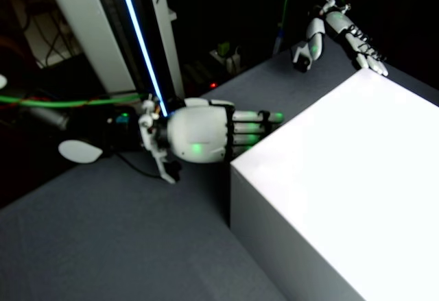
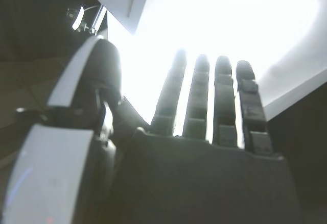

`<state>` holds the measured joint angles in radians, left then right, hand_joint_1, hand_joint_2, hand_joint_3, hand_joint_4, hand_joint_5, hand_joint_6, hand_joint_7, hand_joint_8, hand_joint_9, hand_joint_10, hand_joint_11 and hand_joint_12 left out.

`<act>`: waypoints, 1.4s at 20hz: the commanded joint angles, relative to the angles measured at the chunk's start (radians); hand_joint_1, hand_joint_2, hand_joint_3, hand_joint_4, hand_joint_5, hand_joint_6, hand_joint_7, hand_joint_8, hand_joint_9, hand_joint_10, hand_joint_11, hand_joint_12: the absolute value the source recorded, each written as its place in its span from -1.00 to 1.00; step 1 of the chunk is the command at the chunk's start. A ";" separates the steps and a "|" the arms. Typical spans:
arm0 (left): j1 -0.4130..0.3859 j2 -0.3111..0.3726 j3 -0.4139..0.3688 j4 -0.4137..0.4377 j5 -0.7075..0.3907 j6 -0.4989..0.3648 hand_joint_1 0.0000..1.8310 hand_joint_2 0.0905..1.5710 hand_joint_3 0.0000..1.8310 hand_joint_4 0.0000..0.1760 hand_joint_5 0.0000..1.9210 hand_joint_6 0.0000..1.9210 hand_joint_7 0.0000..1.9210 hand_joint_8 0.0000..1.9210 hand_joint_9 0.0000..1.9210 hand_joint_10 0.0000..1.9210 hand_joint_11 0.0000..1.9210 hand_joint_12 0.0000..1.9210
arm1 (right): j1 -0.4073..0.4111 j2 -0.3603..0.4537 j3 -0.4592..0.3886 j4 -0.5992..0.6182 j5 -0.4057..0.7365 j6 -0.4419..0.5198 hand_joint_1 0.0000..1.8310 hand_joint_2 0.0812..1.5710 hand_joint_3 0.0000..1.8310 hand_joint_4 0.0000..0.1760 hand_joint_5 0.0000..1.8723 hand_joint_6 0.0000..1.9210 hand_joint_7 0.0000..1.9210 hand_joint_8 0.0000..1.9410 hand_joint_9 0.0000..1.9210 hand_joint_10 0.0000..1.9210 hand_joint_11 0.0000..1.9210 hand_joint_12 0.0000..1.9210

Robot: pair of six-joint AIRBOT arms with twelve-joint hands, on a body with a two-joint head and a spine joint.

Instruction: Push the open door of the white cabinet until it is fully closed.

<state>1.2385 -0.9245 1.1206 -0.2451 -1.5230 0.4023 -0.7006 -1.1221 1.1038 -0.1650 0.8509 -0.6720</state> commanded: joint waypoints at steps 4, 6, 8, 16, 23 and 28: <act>-0.001 0.002 -0.001 -0.021 -0.140 -0.003 -0.84 0.86 -1.00 -1.00 -0.93 -1.00 -1.00 -1.00 -1.00 -1.00 -1.00 -1.00 | 0.014 0.001 -0.020 -0.009 0.132 0.003 -0.87 0.63 -1.00 -1.00 -1.00 -1.00 -1.00 -1.00 -1.00 -1.00 -1.00 -1.00; 0.003 0.002 -0.003 -0.025 -0.146 -0.003 -0.83 0.85 -1.00 -1.00 -0.93 -1.00 -0.99 -1.00 -1.00 -1.00 -1.00 -1.00 | 0.014 0.011 -0.041 -0.031 0.151 0.009 -0.99 0.67 -0.99 -1.00 -1.00 -1.00 -0.97 -0.99 -0.95 -0.98 -0.95 -0.98; 0.007 0.003 -0.005 -0.029 -0.151 -0.003 -0.83 0.85 -1.00 -1.00 -0.94 -1.00 -1.00 -1.00 -1.00 -1.00 -1.00 -1.00 | 0.014 0.032 -0.056 -0.042 0.173 0.022 -1.00 0.63 -0.99 -1.00 -1.00 -1.00 -0.99 -1.00 -0.91 -0.99 -1.00 -0.70; 0.026 0.016 -0.016 -0.053 -0.192 -0.003 -0.79 0.82 -1.00 -1.00 -0.90 -1.00 -0.99 -1.00 -0.98 -1.00 -0.99 -0.99 | -0.085 0.199 -0.152 -0.029 0.327 0.056 -0.80 0.69 -1.00 -1.00 -0.91 -1.00 -0.92 -1.00 -0.96 -0.99 -1.00 -0.44; 0.031 0.020 -0.018 -0.069 -0.209 0.003 -0.85 0.77 -1.00 -0.88 -1.00 -1.00 -1.00 -1.00 -1.00 -1.00 -1.00 -1.00 | -0.253 0.359 -0.237 0.161 0.483 -0.066 -0.86 0.61 -1.00 -1.00 -0.98 -1.00 -1.00 -1.00 -1.00 -1.00 -1.00 -1.00; 0.029 0.020 -0.016 -0.082 -0.210 0.007 -0.82 0.68 -1.00 -0.34 -1.00 -1.00 -1.00 -1.00 -1.00 -1.00 -1.00 -1.00 | -0.396 0.410 -0.262 0.359 0.626 -0.132 -0.86 0.60 -1.00 -1.00 -1.00 -1.00 -1.00 -1.00 -1.00 -1.00 -1.00 -1.00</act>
<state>1.2743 -0.9123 1.1011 -0.3080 -1.6077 0.4126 -1.1088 -0.7181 0.8433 0.1867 1.3281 -0.8062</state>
